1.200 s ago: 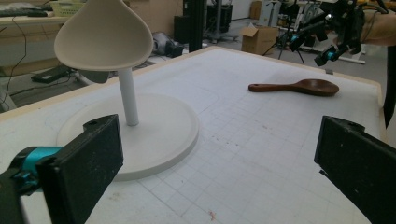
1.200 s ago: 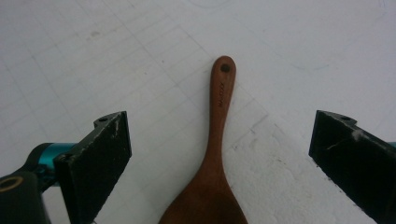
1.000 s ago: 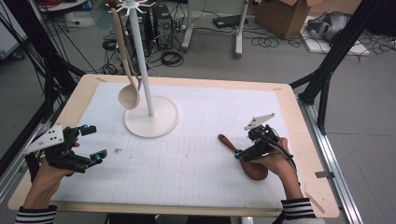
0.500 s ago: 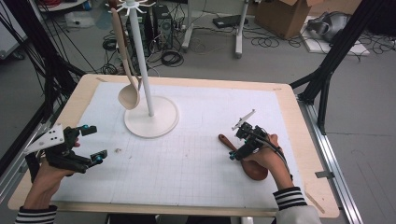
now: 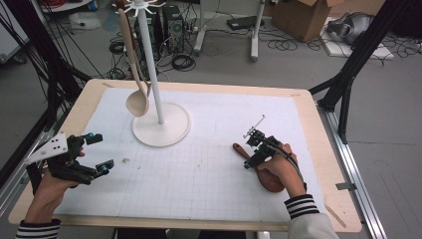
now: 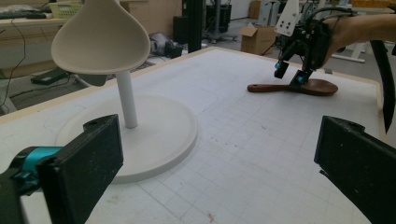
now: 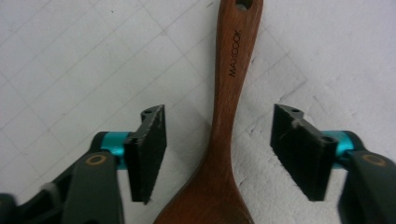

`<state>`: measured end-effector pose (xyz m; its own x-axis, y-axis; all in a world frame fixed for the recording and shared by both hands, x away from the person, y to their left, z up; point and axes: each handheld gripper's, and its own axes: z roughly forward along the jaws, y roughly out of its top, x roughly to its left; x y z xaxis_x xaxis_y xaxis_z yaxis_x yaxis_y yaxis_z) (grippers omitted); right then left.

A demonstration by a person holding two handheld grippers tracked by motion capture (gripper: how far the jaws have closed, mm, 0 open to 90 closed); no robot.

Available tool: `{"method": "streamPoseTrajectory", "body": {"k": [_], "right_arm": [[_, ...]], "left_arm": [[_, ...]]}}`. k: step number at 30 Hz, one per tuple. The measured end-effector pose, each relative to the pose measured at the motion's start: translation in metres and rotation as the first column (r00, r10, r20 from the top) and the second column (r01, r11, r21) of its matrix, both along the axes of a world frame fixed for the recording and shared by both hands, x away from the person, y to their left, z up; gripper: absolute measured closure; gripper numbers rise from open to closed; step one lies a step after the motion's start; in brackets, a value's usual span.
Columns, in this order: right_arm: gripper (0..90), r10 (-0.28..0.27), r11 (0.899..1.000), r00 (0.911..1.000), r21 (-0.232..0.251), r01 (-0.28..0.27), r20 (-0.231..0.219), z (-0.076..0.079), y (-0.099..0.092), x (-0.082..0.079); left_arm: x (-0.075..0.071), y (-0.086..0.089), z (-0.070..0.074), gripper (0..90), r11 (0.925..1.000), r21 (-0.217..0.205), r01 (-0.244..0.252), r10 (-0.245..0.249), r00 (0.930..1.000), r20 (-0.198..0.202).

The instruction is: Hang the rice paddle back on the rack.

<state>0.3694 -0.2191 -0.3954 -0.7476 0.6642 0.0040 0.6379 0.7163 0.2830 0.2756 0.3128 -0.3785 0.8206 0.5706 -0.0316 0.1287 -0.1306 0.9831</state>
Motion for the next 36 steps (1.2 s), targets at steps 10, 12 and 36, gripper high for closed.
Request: {"method": "streamPoseTrajectory", "body": {"k": [10,12,36], "right_arm": [[52.9,-0.041,0.999,0.9971,-0.01,0.041,-0.064,-0.006,-0.002,0.007],[55.1,-0.043,0.999,0.9965,-0.014,0.042,-0.071,-0.007,-0.002,0.009],[72.4,-0.017,0.993,0.992,-0.118,0.002,-0.125,-0.01,0.015,0.02]], "left_arm": [[0.0,0.0,0.0,1.7,1.0,0.002,0.001,-0.001,1.0,-0.001],[0.0,0.0,0.0,1.7,1.0,0.002,0.001,-0.001,1.0,-0.001],[-0.001,-0.001,0.002,1.7,1.0,-0.004,0.004,-0.004,1.0,0.005]]}}
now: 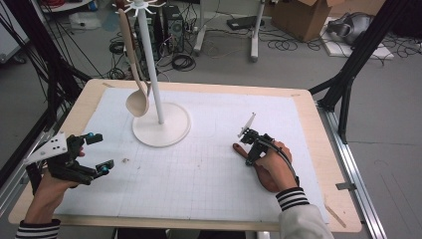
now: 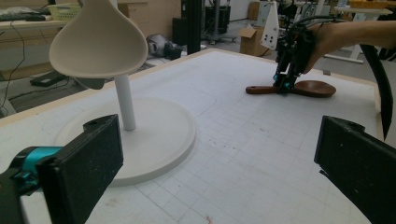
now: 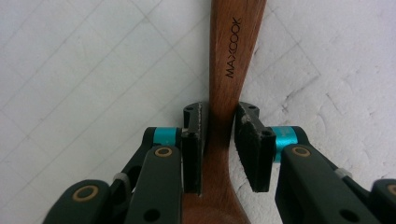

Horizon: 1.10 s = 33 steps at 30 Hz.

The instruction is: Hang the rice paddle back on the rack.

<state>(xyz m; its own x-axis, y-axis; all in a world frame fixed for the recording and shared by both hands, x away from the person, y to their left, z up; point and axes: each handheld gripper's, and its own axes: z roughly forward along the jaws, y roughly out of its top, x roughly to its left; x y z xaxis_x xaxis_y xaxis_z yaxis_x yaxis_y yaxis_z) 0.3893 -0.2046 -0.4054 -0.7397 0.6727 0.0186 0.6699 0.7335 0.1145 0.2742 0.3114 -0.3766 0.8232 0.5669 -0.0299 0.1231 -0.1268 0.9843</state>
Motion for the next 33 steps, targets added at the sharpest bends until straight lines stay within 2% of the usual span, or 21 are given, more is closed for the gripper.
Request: {"method": "streamPoseTrajectory", "body": {"k": [6,11,13,17,25,33], "right_arm": [[74.2,-0.01,1.0,0.9999,-0.022,0.01,-0.003,-0.001,0.003,0.001],[78.2,-0.025,1.0,0.9994,-0.013,0.025,-0.025,0.0,0.003,0.002],[78.6,-0.003,0.999,0.9999,-0.037,0.002,-0.015,0.0,0.005,0.001],[78.8,0.0,0.999,0.9999,-0.046,0.0,-0.013,0.0,0.005,0.001],[79.1,0.009,0.999,0.9999,-0.038,-0.009,0.006,0.004,0.004,-0.001],[79.2,0.039,0.999,0.998,-0.013,-0.038,0.051,0.014,0.001,-0.007]], "left_arm": [[0.0,-0.001,0.0,1.7,1.0,0.002,0.001,-0.001,1.0,0.0],[0.0,-0.001,0.0,1.7,1.0,0.003,0.003,-0.003,1.0,-0.001],[0.0,-0.001,0.0,1.7,1.0,0.003,0.002,-0.002,1.0,-0.002],[0.0,-0.001,-0.001,1.7,1.0,0.003,0.002,-0.002,1.0,-0.002],[0.001,-0.002,-0.001,1.7,1.0,0.007,0.003,-0.003,1.0,-0.003],[0.001,-0.003,-0.001,1.7,1.0,0.006,0.003,-0.003,1.0,-0.007]]}}
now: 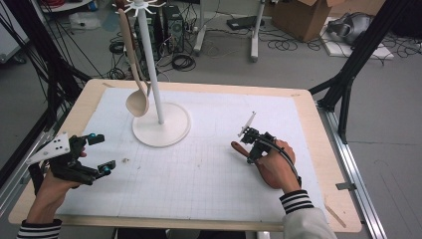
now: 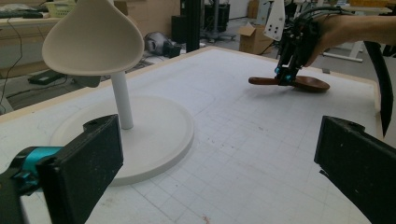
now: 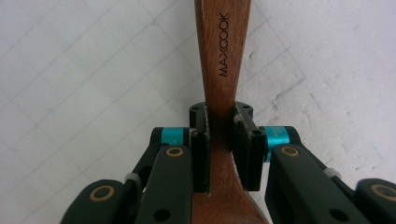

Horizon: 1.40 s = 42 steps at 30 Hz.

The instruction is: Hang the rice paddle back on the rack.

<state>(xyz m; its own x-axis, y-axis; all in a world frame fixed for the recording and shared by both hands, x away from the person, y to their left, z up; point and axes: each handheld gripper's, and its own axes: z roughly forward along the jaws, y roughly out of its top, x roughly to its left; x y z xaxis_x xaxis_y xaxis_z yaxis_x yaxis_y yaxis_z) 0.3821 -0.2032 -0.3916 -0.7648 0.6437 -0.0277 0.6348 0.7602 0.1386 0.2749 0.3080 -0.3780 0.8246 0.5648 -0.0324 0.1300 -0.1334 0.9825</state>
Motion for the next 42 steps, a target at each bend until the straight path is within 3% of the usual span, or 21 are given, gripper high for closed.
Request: {"method": "streamPoseTrajectory", "body": {"k": [5,14,15,20,21,22,23,24,25,31,33,36,37,38,39,40,41,42], "right_arm": [[79.2,0.022,1.0,0.9987,0.021,-0.023,0.045,0.008,-0.001,-0.006],[79.2,0.026,0.994,0.9942,0.103,-0.037,0.105,0.021,-0.006,-0.017],[79.2,0.02,0.99,0.9923,0.136,-0.036,0.122,0.024,-0.008,-0.02],[79.2,0.02,0.98,0.9869,0.195,-0.051,0.16,0.03,-0.011,-0.026],[79.2,0.019,0.971,0.9821,0.233,-0.063,0.187,0.035,-0.012,-0.031],[79.2,0.019,0.971,0.9821,0.233,-0.063,0.187,0.035,-0.012,-0.031],[79.2,0.009,0.961,0.9768,0.267,-0.068,0.214,0.039,-0.013,-0.035],[79.2,0.009,0.961,0.9768,0.267,-0.068,0.214,0.039,-0.013,-0.035],[79.2,-0.003,0.945,0.9693,0.317,-0.078,0.246,0.044,-0.015,-0.039],[79.2,-0.034,0.882,0.9412,0.454,-0.13,0.336,0.058,-0.016,-0.051],[79.1,-0.041,0.86,0.9363,0.489,-0.145,0.349,0.061,-0.013,-0.054],[79.1,-0.056,0.818,0.9266,0.549,-0.171,0.372,0.063,-0.009,-0.056],[79.1,-0.062,0.809,0.9227,0.56,-0.176,0.38,0.063,-0.007,-0.057],[79.1,-0.062,0.809,0.9227,0.56,-0.176,0.38,0.063,-0.007,-0.057],[79.1,-0.071,0.792,0.9149,0.58,-0.19,0.397,0.062,-0.003,-0.059],[79.1,-0.08,0.782,0.9117,0.592,-0.194,0.403,0.062,-0.001,-0.06],[79.1,-0.08,0.782,0.9117,0.592,-0.194,0.403,0.062,-0.001,-0.06],[79.1,-0.089,0.758,0.9031,0.617,-0.212,0.42,0.063,0.004,-0.063]], "left_arm": [[0.0,-0.001,-0.001,1.7,1.0,0.0,-0.001,0.001,1.0,-0.004],[-0.001,-0.005,0.0,1.7,1.0,-0.003,-0.003,0.003,1.0,-0.005],[-0.002,-0.005,0.0,1.7,1.0,-0.004,-0.005,0.005,1.0,-0.005],[-0.002,-0.009,0.0,1.7,0.9999,-0.012,-0.008,0.008,0.9999,-0.007],[-0.002,-0.01,0.0,1.7,0.9999,-0.012,-0.008,0.008,0.9999,-0.009],[-0.002,-0.012,0.0,1.7,0.9999,-0.011,-0.008,0.008,0.9999,-0.012],[-0.002,-0.014,0.001,1.7,0.9999,-0.011,-0.007,0.007,0.9999,-0.014],[-0.002,-0.014,0.001,1.7,0.9999,-0.011,-0.007,0.007,0.9999,-0.014],[-0.002,-0.016,0.002,1.7,1.0,-0.001,-0.008,0.008,0.9998,-0.016],[-0.004,-0.019,0.008,1.7,0.9997,-0.018,-0.019,0.019,0.9998,-0.008],[-0.005,-0.021,0.011,1.7,0.9993,-0.035,-0.015,0.015,0.9999,-0.005],[-0.006,-0.023,0.014,1.7,0.9992,-0.034,-0.021,0.021,0.9998,-0.006],[-0.006,-0.025,0.018,1.7,0.9992,-0.032,-0.022,0.022,0.9998,-0.002],[-0.006,-0.025,0.018,1.7,0.9992,-0.032,-0.022,0.022,0.9998,-0.002],[-0.006,-0.026,0.021,1.7,0.9992,-0.033,-0.024,0.024,0.9997,0.0],[-0.006,-0.027,0.023,1.7,0.999,-0.034,-0.028,0.028,0.9996,0.004],[-0.006,-0.028,0.027,1.7,0.9988,-0.036,-0.035,0.035,0.9994,0.008],[-0.006,-0.029,0.029,1.7,0.9985,-0.038,-0.04,0.041,0.9991,0.014]]}}
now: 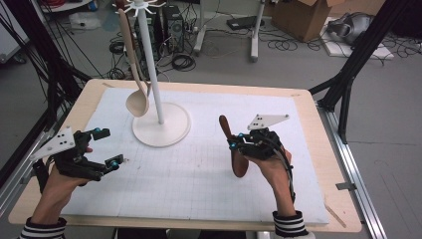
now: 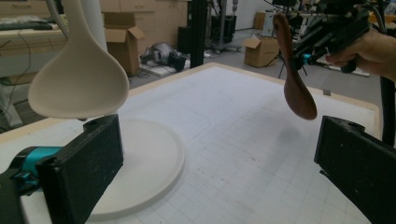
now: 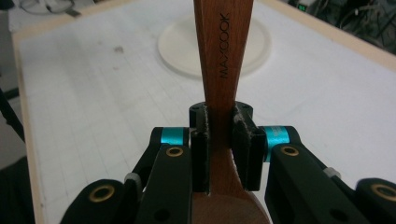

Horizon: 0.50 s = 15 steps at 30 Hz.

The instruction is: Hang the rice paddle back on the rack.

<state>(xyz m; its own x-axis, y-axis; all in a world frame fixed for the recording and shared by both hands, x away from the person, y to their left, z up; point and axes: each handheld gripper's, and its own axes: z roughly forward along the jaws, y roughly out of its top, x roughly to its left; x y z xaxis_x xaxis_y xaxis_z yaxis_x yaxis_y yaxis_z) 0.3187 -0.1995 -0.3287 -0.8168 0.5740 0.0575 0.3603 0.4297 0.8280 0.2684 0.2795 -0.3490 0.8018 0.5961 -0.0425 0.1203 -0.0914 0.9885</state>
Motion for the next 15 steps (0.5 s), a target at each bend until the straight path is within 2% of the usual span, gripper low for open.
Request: {"method": "streamPoseTrajectory", "body": {"k": [4,6,7,9,15], "right_arm": [[79.1,0.001,0.999,0.9991,0.041,-0.003,0.042,0.001,0.01,-0.007],[79.1,0.006,0.999,0.9984,0.044,-0.008,0.056,0.001,0.013,-0.008],[79.1,0.004,0.998,0.997,0.057,-0.008,0.077,0.002,0.019,-0.01],[79.1,0.013,0.997,0.9962,0.073,-0.019,0.086,0.002,0.024,-0.011],[79.1,-0.009,0.994,0.9904,0.11,-0.007,0.138,0.0,0.041,-0.017]], "left_arm": [[0.0,-0.005,0.007,1.7,0.9999,-0.01,-0.009,0.009,0.9999,0.006],[0.0,-0.009,0.01,1.7,1.0,0.0,-0.003,0.003,0.9999,0.01],[0.0,-0.012,0.013,1.7,1.0,0.005,0.0,0.0,0.9999,0.012],[0.0,-0.017,0.018,1.7,1.0,0.005,-0.004,0.004,0.9998,0.019],[0.001,-0.026,0.027,1.7,0.9999,-0.01,-0.009,0.009,0.9994,0.034]]}}
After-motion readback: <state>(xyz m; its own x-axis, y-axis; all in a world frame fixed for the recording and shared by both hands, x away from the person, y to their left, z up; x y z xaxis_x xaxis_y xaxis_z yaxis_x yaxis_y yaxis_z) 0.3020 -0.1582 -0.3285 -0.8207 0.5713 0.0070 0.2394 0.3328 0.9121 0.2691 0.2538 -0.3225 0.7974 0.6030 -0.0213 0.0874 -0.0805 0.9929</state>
